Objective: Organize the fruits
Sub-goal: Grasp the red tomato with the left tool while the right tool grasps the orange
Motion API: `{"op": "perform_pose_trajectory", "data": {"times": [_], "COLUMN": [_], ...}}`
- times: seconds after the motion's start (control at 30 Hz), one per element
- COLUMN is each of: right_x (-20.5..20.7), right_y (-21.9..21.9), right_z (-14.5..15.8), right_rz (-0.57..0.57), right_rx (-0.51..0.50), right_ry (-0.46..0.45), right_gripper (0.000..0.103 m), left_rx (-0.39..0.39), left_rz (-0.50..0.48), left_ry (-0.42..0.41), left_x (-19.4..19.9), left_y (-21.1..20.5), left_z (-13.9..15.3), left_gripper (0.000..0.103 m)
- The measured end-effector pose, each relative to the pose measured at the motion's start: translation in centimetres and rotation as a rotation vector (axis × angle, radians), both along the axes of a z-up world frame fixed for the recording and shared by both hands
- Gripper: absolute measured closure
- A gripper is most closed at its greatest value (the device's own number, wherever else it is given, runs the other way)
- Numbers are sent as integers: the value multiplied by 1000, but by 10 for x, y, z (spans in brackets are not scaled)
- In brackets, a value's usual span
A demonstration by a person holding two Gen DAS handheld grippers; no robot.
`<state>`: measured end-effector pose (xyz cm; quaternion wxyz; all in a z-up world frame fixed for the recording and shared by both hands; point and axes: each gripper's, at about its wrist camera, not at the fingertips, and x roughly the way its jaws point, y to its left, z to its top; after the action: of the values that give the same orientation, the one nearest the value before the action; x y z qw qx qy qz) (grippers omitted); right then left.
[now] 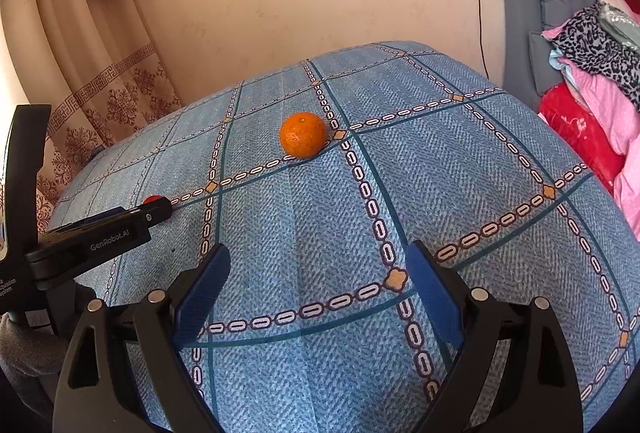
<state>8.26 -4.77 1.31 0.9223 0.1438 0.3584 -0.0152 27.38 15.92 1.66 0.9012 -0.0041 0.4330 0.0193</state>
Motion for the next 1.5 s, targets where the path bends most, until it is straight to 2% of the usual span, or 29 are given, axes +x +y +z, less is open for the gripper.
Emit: {"op": "perform_pose_trajectory", "data": {"times": [0.13,0.2,0.37,0.47,0.57,0.7,0.83,0.93,1.17,1.23,1.4,1.5], "right_x": [0,0,1,1,1,0,6,17,61,77,111,123], "right_y": [1,2,0,0,-1,0,5,7,10,10,14,15], "right_z": [0,-1,-1,-1,-1,0,-2,-2,11,11,4,2], "right_rz": [6,7,11,13,15,15,31,56,46,41,62,66], "right_rx": [4,4,9,9,6,0,-11,-24,-131,-147,-173,-182], "right_ry": [0,0,-4,-6,-9,-15,15,46,34,48,99,111], "right_gripper": [14,14,14,14,14,14,14,14,15,17,34,40], "left_rx": [-43,-57,-66,-65,-51,-74,-68,-62,-76,-72,-87,-77], "left_rz": [-8,1,9,-12,-21,-16,1,15,26,32,45,48], "left_ry": [3,2,-18,-24,-27,-27,-63,-92,-110,-112,-112,-125], "left_x": [7,10,11,7,3,0,-5,-9,-12,-11,-10,-11], "left_y": [1,3,7,5,4,9,16,19,24,25,31,32], "left_z": [-3,-5,-11,-10,-9,-5,8,19,27,27,29,32], "left_gripper": [49,59,66,75,75,75,75,75,75,75,75,75]}}
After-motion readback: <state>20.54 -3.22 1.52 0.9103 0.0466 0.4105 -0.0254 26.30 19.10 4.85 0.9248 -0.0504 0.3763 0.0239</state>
